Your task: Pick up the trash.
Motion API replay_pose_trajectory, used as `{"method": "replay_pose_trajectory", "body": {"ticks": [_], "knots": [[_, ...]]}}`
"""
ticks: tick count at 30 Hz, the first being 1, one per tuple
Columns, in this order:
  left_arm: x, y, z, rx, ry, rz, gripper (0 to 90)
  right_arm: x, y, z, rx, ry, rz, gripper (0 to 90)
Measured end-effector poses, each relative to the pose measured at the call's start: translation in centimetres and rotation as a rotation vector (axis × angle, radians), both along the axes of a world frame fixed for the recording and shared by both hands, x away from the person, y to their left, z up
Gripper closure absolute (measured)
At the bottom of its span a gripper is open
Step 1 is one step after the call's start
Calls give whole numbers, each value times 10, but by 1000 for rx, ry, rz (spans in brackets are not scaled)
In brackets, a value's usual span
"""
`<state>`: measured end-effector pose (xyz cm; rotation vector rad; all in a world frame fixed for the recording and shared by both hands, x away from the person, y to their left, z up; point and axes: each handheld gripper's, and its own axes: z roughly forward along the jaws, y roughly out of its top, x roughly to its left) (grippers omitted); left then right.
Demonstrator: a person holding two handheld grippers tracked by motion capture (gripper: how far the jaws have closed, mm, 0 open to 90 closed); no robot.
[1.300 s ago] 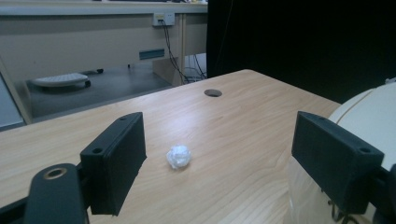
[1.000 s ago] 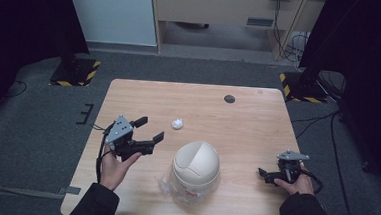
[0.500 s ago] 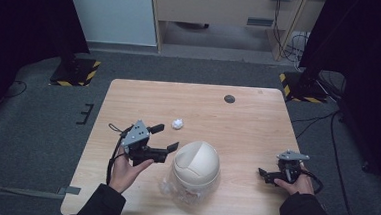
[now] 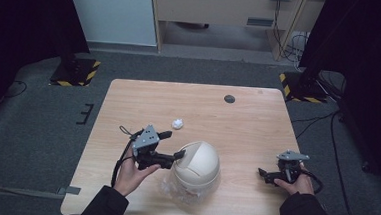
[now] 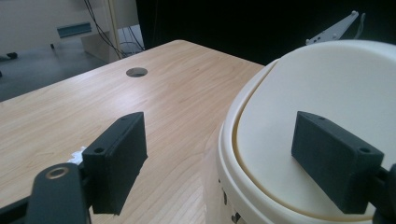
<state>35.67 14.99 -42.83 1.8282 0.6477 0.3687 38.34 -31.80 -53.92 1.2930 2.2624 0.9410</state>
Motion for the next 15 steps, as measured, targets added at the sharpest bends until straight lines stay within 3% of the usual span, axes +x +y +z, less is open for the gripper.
{"method": "replay_pose_trajectory", "body": {"ticks": [15], "knots": [[1,-11,-6,34,22,-30,166,0,0,0,0,0,0,6]]}}
